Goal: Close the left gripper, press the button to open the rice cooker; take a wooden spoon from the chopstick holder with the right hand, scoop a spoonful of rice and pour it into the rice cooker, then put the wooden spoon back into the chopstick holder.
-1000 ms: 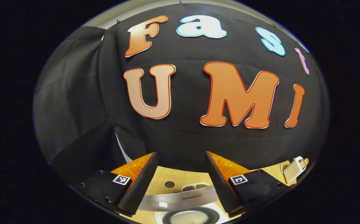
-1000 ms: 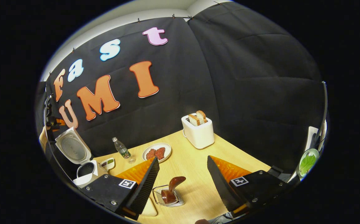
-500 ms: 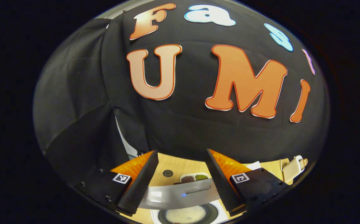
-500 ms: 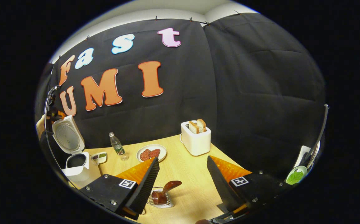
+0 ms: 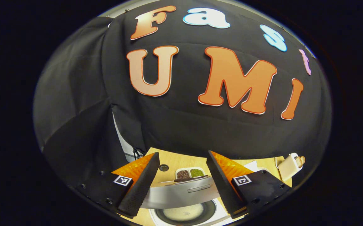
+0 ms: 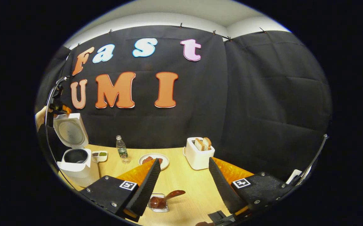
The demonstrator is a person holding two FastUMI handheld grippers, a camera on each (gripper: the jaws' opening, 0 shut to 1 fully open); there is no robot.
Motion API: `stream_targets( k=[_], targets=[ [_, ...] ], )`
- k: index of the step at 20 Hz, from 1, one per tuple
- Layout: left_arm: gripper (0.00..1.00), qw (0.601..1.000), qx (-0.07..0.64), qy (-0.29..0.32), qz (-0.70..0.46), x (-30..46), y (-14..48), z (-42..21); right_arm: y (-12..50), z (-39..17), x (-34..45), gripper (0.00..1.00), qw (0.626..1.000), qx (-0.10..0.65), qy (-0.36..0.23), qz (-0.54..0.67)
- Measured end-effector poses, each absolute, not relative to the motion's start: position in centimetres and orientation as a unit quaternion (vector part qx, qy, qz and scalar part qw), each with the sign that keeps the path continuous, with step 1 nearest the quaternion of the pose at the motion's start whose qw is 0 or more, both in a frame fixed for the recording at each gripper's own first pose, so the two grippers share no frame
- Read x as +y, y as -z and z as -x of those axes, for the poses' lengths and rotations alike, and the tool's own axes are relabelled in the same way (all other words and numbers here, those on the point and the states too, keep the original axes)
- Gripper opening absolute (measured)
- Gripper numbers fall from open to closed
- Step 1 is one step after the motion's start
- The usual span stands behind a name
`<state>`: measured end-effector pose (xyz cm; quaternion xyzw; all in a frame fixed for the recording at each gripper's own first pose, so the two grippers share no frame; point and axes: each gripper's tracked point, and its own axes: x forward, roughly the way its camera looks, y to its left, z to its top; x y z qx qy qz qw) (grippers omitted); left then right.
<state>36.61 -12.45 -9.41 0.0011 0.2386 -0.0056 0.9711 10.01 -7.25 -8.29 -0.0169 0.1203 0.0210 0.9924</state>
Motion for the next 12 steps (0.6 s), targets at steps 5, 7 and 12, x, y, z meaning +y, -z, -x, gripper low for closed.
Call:
stream_targets(
  k=[5,7,12],
  targets=[
    [0.99,0.966,0.257,0.018,0.002,-13.8,12.4,-31.0,8.4,-8.7,-3.7,0.95,0.990,0.121,-0.067,-0.014],
    [1.00,0.967,0.252,0.020,0.004,-14.2,13.8,-28.9,9.3,-8.1,-2.8,0.95,0.988,0.130,-0.082,-0.021],
    [0.97,0.959,0.283,0.015,0.020,-14.9,19.5,-23.6,11.2,-6.7,-1.3,0.95,0.982,0.157,-0.102,-0.034]
  ],
)
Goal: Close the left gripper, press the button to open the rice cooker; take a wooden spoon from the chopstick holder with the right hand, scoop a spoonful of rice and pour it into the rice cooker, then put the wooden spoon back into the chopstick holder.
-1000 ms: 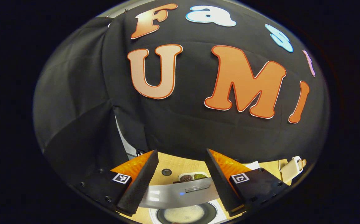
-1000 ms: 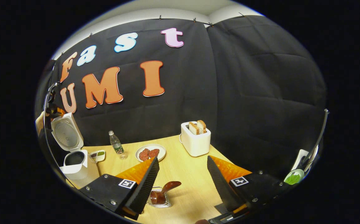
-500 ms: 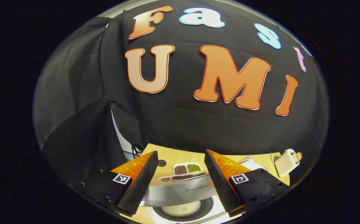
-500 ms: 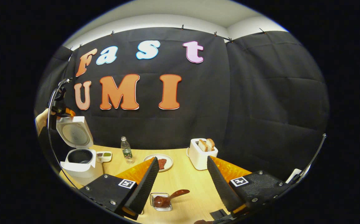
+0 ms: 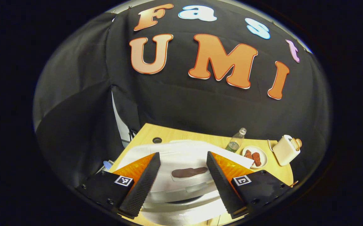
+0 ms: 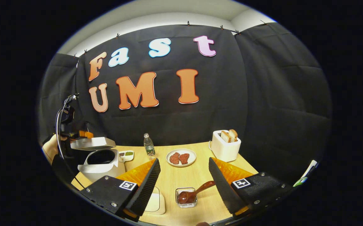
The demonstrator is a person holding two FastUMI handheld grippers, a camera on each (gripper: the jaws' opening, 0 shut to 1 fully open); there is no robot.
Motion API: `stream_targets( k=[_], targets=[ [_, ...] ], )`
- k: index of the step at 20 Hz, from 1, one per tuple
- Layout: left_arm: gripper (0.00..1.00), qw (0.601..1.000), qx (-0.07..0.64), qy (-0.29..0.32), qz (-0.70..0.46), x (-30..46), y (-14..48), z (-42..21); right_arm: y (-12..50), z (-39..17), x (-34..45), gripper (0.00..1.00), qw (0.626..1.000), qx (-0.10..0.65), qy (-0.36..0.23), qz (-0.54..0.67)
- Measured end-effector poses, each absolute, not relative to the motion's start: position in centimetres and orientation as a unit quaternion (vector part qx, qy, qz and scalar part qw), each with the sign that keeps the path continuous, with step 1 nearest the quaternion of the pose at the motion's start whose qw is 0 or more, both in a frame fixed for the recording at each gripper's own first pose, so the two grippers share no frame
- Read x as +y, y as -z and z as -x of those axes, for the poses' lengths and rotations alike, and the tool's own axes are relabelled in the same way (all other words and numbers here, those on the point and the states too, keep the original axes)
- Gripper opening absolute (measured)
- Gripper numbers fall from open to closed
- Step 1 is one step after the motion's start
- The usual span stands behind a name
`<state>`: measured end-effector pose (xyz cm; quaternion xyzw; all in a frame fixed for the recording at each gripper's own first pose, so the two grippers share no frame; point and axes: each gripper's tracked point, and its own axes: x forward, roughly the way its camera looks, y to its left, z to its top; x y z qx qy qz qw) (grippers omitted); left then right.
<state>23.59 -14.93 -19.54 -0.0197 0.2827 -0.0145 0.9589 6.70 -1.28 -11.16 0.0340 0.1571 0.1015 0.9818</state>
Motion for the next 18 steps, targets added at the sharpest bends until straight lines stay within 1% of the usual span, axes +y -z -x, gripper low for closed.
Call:
stream_targets(
  k=[1,2,4,6,7,10,11,14,15,18],
  targets=[
    [0.97,0.962,0.271,0.014,0.013,-14.8,19.9,-23.4,11.6,-6.7,-1.3,0.95,0.981,0.161,-0.104,-0.035],
    [1.00,0.960,0.278,0.011,0.009,-14.7,21.0,-22.7,11.9,-6.5,-1.2,0.95,0.980,0.164,-0.106,-0.036],
    [1.00,0.959,0.284,0.006,-0.004,-14.7,22.7,-22.2,12.5,-6.2,-1.1,0.95,0.979,0.172,-0.106,-0.033],
    [0.98,0.957,0.289,0.000,-0.010,-14.7,24.3,-21.9,13.5,-5.7,-1.2,0.95,0.976,0.188,-0.107,-0.036],
    [1.00,0.957,0.291,-0.002,-0.011,-14.6,25.0,-21.8,14.0,-5.7,-1.2,0.95,0.974,0.196,-0.107,-0.040],
    [1.00,0.955,0.298,-0.013,-0.014,-14.4,26.8,-21.6,14.7,-5.7,-1.7,0.95,0.972,0.207,-0.102,-0.045],
    [0.99,0.956,0.292,-0.016,-0.023,-14.3,27.0,-21.4,14.9,-5.8,-1.8,0.95,0.972,0.209,-0.101,-0.044],
    [1.00,0.961,0.273,-0.032,-0.031,-14.3,27.8,-21.2,15.0,-5.8,-2.3,0.95,0.971,0.212,-0.099,-0.040],
    [0.99,0.963,0.265,-0.032,-0.028,-14.4,27.9,-21.1,15.2,-5.9,-2.3,0.95,0.971,0.214,-0.099,-0.040],
    [1.00,0.967,0.252,-0.022,-0.039,-14.4,28.1,-21.0,15.7,-5.9,-2.1,0.95,0.969,0.221,-0.105,-0.034]
  ],
)
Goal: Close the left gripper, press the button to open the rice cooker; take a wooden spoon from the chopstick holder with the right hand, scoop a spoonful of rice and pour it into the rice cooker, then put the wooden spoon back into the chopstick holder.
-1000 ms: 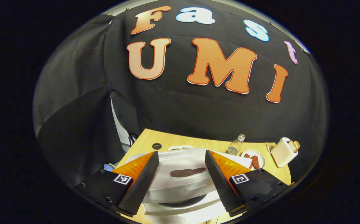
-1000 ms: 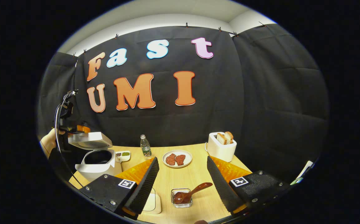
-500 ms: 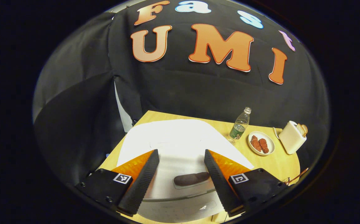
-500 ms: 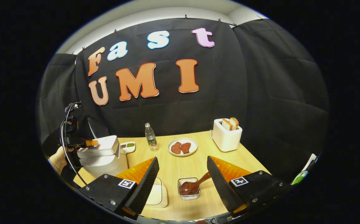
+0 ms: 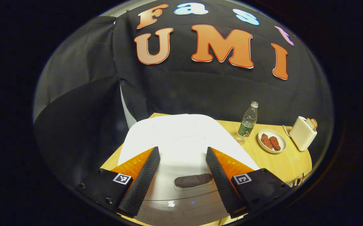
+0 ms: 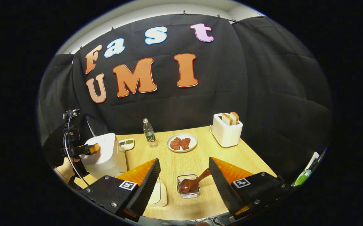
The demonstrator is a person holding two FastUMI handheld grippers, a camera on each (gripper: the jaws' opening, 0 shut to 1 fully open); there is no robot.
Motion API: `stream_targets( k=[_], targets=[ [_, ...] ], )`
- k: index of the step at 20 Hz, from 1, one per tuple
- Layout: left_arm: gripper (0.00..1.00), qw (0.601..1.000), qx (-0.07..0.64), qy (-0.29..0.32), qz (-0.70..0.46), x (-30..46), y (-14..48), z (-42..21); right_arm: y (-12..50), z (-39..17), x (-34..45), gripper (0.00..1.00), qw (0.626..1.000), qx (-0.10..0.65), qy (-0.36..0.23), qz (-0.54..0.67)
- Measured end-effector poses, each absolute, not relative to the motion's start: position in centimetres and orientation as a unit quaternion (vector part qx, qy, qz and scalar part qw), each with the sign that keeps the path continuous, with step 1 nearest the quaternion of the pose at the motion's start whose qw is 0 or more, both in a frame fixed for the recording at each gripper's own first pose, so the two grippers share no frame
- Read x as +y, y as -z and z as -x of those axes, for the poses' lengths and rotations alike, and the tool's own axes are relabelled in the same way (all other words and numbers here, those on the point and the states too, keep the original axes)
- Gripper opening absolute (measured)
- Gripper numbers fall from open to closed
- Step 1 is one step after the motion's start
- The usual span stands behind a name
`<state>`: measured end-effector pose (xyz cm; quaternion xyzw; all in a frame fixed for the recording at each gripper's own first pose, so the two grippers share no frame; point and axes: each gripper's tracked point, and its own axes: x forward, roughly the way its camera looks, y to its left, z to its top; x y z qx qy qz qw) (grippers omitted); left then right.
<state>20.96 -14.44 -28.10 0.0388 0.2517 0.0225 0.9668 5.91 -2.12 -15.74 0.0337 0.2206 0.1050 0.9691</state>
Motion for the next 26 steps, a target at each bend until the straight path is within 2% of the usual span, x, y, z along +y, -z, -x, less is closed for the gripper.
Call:
stream_targets(
  k=[2,3,4,7,10,11,12,17,18,22,26],
  targets=[
    [1.00,0.966,0.254,-0.015,-0.041,-14.6,27.9,-21.0,15.5,-6.2,-2.3,0.95,0.970,0.219,-0.105,-0.027],
    [1.00,0.966,0.256,-0.008,-0.045,-14.7,27.8,-20.9,15.2,-6.5,-2.3,1.00,0.970,0.215,-0.105,-0.028],
    [0.99,0.964,0.260,-0.003,-0.051,-14.6,27.5,-20.7,14.8,-6.6,-2.3,0.95,0.971,0.210,-0.106,-0.030],
    [0.98,0.965,0.258,-0.003,-0.054,-13.7,25.7,-19.7,13.3,-7.6,-1.9,0.95,0.975,0.193,-0.108,-0.031],
    [0.97,0.974,0.221,0.006,-0.039,-13.2,20.2,-18.9,11.3,-8.5,-1.8,1.00,0.979,0.167,-0.110,-0.025],
    [1.00,0.978,0.204,0.012,-0.033,-13.1,17.8,-18.7,10.6,-8.8,-1.8,0.95,0.981,0.160,-0.110,-0.023],
    [0.97,0.982,0.184,0.021,-0.028,-13.3,15.4,-18.4,10.1,-9.1,-1.7,0.95,0.982,0.154,-0.110,-0.021],
    [1.00,0.992,0.122,0.034,-0.015,-11.9,4.7,-15.1,5.7,-10.1,-0.7,0.95,0.987,0.112,-0.113,-0.016],
    [0.97,0.993,0.114,0.031,-0.013,-11.4,3.3,-14.5,4.6,-10.3,-0.6,0.95,0.988,0.101,-0.114,-0.014],
    [0.99,0.997,0.069,0.032,-0.002,-10.4,-1.8,-11.7,0.9,-10.5,-0.5,0.95,0.992,0.059,-0.114,-0.008],
    [0.99,0.998,0.047,0.032,0.000,-9.7,-3.7,-9.7,-0.2,-9.7,-0.7,0.95,0.993,0.047,-0.111,-0.010]
  ],
)
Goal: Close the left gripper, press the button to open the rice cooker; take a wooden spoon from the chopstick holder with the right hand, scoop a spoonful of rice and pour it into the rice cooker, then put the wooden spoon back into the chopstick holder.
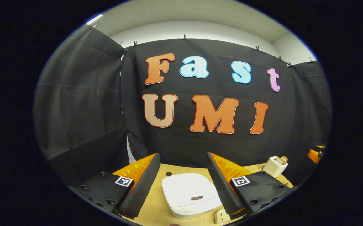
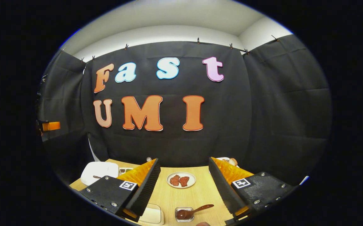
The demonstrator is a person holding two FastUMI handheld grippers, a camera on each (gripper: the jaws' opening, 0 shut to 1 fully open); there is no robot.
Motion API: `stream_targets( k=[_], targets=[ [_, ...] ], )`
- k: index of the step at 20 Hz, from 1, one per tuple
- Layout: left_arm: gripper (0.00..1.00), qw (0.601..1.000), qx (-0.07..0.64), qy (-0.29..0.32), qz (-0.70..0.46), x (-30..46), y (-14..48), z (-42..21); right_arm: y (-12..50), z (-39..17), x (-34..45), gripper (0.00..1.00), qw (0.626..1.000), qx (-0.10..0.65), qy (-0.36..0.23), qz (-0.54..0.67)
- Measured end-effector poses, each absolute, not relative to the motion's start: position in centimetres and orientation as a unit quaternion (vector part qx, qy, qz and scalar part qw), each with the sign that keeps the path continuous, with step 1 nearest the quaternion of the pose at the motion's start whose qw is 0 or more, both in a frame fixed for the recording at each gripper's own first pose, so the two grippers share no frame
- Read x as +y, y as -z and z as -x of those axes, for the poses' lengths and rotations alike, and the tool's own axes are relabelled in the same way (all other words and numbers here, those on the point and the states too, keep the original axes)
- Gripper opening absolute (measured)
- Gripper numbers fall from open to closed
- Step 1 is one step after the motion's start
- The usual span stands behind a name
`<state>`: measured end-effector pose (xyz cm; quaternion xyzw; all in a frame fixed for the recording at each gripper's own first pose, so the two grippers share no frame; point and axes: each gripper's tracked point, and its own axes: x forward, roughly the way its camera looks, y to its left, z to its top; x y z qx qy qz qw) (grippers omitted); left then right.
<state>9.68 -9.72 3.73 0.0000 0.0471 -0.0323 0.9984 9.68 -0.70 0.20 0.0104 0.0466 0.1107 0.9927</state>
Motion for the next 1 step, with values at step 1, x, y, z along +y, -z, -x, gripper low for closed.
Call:
stream_targets(
  k=[1],
  targets=[
    [0.99,0.998,0.043,0.036,0.006,-9.86,-4.09,-9.46,-0.27,-9.45,-0.63,1.00,0.993,0.047,-0.111,-0.011]
  ],
)
